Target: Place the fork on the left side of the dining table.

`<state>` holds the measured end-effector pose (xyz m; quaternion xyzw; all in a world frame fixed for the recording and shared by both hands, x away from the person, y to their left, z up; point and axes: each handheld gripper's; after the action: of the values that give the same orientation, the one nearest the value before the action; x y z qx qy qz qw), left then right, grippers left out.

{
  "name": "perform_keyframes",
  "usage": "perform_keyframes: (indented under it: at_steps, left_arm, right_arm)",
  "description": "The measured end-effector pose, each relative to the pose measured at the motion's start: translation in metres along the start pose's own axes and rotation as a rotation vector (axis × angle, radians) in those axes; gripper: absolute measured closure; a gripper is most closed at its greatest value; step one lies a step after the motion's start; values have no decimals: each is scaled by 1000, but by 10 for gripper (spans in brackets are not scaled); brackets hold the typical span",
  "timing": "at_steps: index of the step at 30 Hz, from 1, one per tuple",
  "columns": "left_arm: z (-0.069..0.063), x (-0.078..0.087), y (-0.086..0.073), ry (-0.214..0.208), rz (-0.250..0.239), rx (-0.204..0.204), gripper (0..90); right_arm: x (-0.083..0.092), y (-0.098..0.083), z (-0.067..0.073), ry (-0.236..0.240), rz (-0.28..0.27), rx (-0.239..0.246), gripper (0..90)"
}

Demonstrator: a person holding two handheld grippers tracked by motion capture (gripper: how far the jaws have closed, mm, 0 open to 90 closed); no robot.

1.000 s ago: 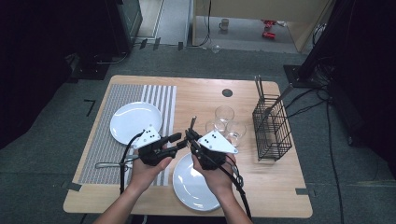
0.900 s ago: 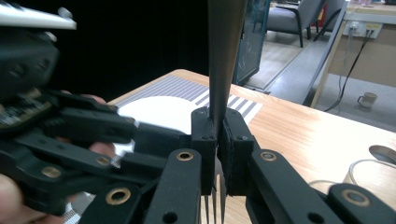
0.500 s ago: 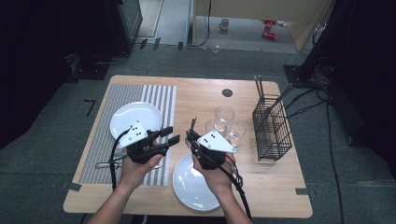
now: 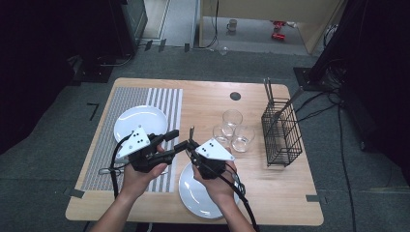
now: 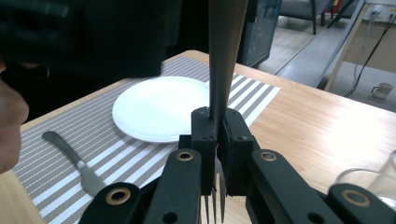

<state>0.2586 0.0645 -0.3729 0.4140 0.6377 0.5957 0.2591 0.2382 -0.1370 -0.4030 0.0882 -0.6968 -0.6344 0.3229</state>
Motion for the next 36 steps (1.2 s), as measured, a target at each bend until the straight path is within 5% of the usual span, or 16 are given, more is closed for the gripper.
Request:
perform_keyframes:
  at_steps: [13, 36]
  left_arm:
    - [-2, 2, 4, 17, -7, -2, 589]
    - [-5, 3, 4, 57, -8, -31, 812]
  right_arm:
    - [-10, -11, 17, 44, 22, 15, 855]
    - [-16, -14, 27, 43, 36, 53, 855]
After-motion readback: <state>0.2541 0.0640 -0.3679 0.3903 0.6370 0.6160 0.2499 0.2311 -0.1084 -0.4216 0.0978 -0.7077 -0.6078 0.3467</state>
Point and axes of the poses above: each handheld gripper's, and its own axes: x roughly backward along the jaws, y roughly out of its top, z roughly to its left, and after that the axes turned 1 degree about x, right-handed
